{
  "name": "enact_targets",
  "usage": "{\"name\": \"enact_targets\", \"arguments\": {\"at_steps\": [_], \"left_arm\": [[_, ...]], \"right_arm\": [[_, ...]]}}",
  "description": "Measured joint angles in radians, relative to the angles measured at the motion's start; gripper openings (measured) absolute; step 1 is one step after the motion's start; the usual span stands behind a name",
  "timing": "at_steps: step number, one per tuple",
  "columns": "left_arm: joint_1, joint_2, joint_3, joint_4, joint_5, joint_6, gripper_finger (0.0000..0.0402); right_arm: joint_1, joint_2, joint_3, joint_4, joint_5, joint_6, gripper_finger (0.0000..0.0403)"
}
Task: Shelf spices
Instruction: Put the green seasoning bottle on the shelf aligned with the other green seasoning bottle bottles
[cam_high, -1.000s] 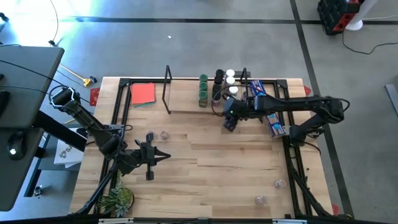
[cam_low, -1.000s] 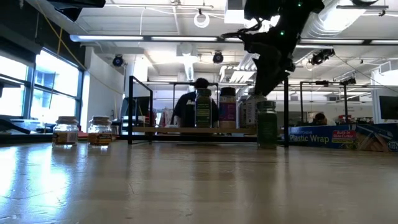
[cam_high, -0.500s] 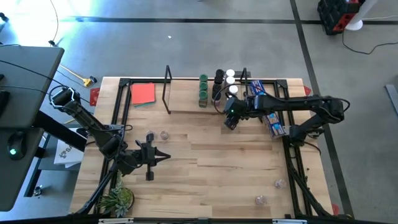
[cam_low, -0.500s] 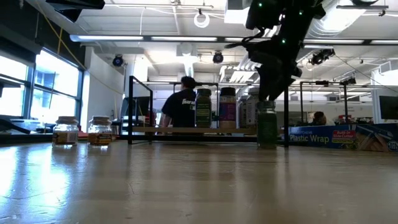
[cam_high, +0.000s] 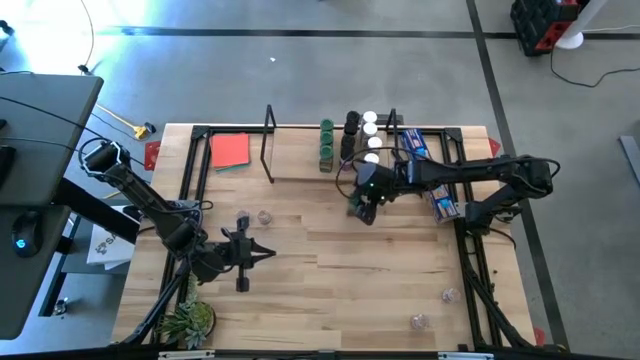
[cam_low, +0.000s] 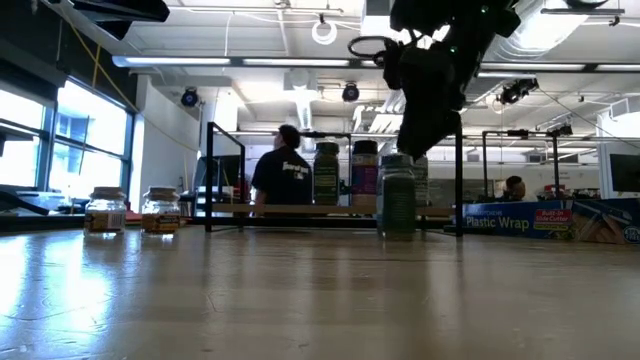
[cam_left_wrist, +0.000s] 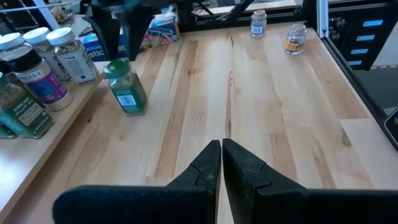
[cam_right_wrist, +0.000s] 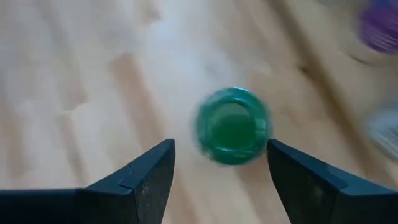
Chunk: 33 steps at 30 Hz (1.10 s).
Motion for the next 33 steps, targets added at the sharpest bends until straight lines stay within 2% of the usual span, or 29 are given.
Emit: {"name": "enact_targets", "arguments": {"at_steps": [3,5,10,13,19,23,26,29,33], "left_arm": [[0.000,0.000,0.000,0.002,-0.001,0.000,0.0014],[0.000,0.000,0.000,0.000,-0.001,0.000,0.0014],[0.005,0.000,0.000,0.000,-0.001,-0.001,0.0014],[0.005,0.000,0.000,0.000,-0.001,0.000,0.0014],[0.005,0.000,0.000,0.000,-0.001,0.000,0.0014],[0.005,0.000,0.000,0.000,-0.002,0.000,0.0014],[0.005,0.000,0.000,0.000,-0.002,-0.001,0.0014],[0.006,0.000,0.000,0.001,-0.002,-0.001,0.0014],[0.006,0.000,0.000,0.025,-0.002,0.000,0.0014]], "right_arm": [[0.020,-0.001,0.000,0.051,-0.066,-0.070,0.0248],[0.034,-0.001,0.000,0.074,-0.072,-0.100,0.0248],[0.052,-0.001,0.000,0.052,0.015,-0.135,0.0248],[0.063,0.010,0.001,0.021,0.033,-0.193,0.0248],[0.111,0.121,0.001,0.071,0.024,-0.296,0.0248],[0.161,0.200,0.004,0.117,-0.039,-0.291,0.0248],[0.198,0.222,0.033,0.140,-0.078,-0.273,0.0248],[0.235,0.220,0.072,0.130,-0.070,-0.274,0.0248],[0.281,0.217,0.175,0.021,-0.046,-0.302,0.0248]]}}
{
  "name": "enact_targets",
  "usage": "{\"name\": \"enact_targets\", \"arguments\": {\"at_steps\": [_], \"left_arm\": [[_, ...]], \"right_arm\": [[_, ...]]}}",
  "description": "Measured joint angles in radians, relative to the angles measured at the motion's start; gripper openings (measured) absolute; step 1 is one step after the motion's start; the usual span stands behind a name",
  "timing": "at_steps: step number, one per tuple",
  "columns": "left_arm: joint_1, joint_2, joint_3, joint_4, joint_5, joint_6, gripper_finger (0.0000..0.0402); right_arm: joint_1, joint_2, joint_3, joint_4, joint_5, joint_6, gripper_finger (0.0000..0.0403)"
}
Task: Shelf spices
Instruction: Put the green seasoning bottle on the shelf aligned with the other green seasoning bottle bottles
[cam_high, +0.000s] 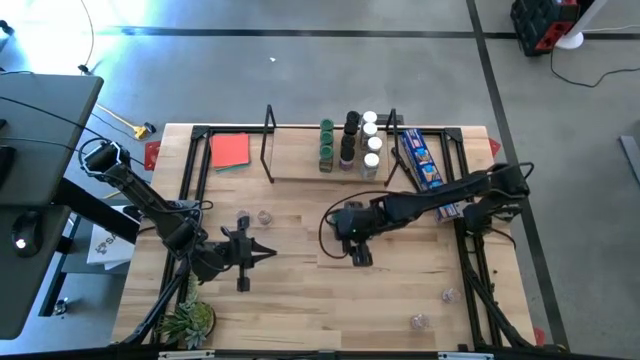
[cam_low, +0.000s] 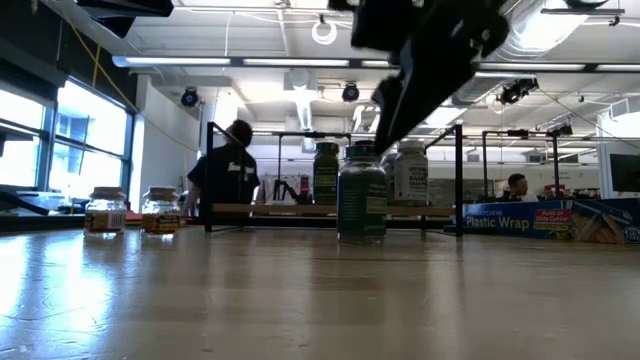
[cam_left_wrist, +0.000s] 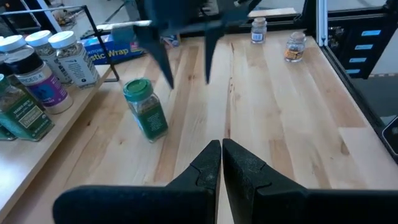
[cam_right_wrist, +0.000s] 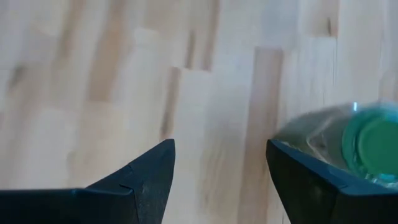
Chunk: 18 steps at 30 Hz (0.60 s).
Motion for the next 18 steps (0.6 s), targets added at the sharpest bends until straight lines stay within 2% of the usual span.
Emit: {"name": "enact_targets", "arguments": {"at_steps": [3,9,13,18], "left_arm": [[0.000,-0.001,0.000,0.019,0.001,0.000,0.0014],[-0.002,-0.008,0.000,0.053,0.046,0.001,0.0014],[-0.004,-0.011,0.000,0.051,0.070,0.010,0.0014],[0.011,-0.011,0.000,0.056,0.053,0.097,0.0014]], "right_arm": [[0.029,0.000,0.094,-0.075,0.025,-0.044,0.0248],[0.041,0.003,0.256,-0.101,0.175,-0.139,0.0248],[0.004,0.003,0.318,-0.139,0.184,-0.175,0.0248],[-0.040,0.003,0.358,-0.208,0.184,-0.180,0.0264]]}}
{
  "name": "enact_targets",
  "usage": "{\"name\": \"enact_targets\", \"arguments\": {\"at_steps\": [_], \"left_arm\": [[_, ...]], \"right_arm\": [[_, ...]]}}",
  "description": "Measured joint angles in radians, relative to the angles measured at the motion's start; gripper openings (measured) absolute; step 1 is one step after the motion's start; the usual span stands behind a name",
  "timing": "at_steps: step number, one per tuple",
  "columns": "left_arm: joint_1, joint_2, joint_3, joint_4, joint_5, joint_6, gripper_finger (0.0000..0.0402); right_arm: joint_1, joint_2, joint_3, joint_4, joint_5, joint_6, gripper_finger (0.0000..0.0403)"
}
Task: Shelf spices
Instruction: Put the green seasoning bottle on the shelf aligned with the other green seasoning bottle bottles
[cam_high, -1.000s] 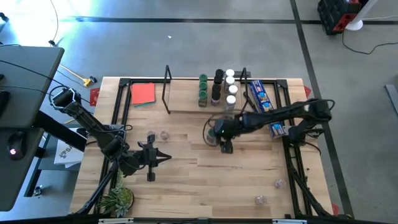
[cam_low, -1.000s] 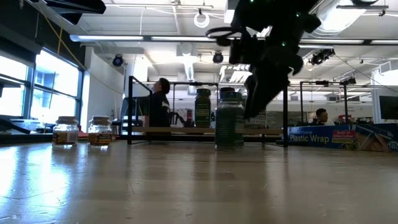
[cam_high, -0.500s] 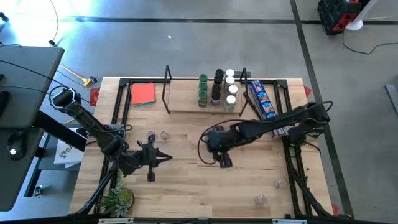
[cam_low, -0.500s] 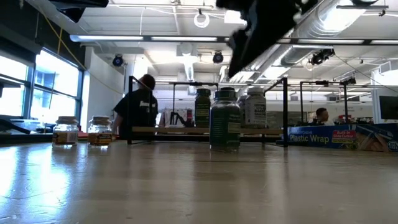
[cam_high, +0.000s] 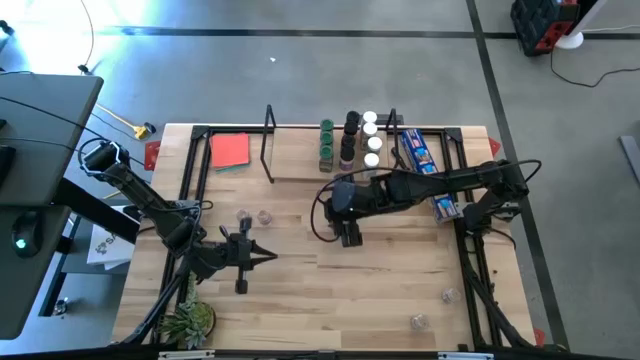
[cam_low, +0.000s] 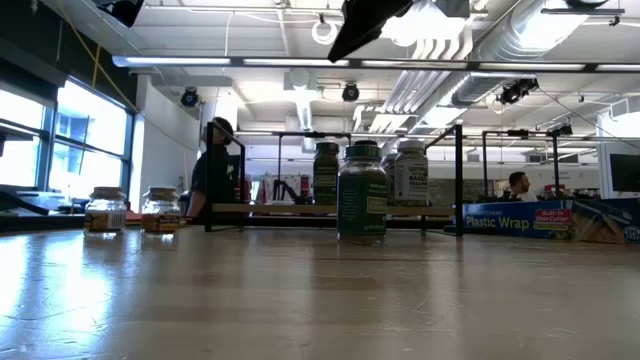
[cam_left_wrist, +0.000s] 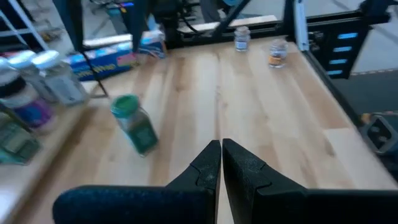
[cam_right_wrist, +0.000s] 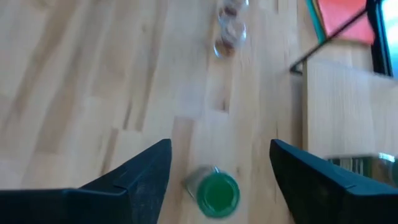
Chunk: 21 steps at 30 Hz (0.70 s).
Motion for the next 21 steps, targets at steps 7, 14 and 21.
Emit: {"name": "enact_targets", "arguments": {"at_steps": [7,14,21], "left_arm": [[0.068,0.000,0.000,0.000,0.038,0.043,0.0014],[0.169,0.000,-0.001,-0.018,0.303,0.041,0.0014],[0.249,0.000,-0.001,-0.060,0.298,0.031,0.0014]], "right_arm": [[-0.031,0.017,-0.008,-0.097,-0.022,-0.119,0.0309],[-0.033,0.056,-0.009,-0.133,-0.104,-0.236,0.0319],[-0.046,0.129,-0.009,-0.123,-0.118,-0.330,0.0319]]}}
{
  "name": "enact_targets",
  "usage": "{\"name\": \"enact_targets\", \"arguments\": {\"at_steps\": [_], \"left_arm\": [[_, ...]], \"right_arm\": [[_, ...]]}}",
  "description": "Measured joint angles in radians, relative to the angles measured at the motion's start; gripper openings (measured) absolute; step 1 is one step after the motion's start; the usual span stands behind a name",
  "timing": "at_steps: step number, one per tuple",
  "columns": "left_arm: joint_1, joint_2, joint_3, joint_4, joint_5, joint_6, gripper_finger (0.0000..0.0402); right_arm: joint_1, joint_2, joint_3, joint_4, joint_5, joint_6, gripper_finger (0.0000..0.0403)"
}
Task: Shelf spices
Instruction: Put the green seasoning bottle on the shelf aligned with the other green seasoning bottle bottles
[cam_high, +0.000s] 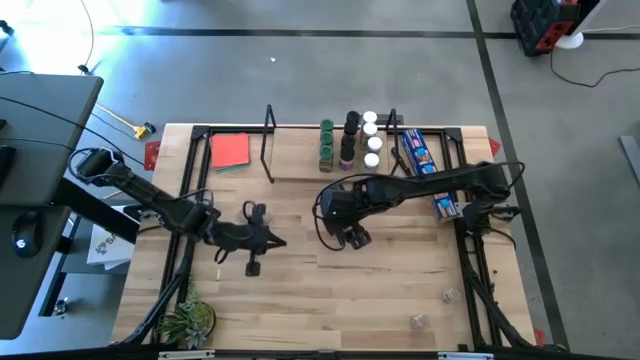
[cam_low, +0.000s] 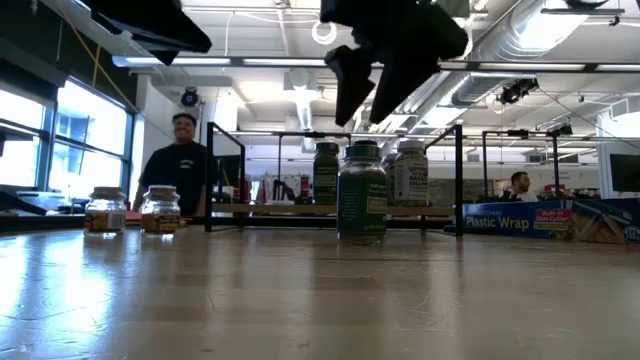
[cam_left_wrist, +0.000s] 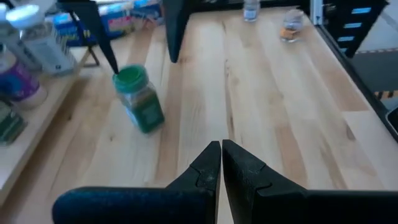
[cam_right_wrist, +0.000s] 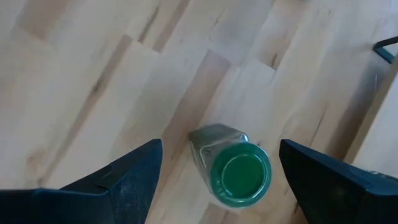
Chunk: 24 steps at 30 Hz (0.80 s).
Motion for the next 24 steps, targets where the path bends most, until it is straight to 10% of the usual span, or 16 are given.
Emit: {"name": "enact_targets", "arguments": {"at_steps": [24], "left_arm": [[0.020,0.002,0.000,-0.051,-0.037,-0.031,0.0014]], "right_arm": [[-0.066,0.138,-0.001,-0.033,-0.014,-0.024,0.0266]]}}
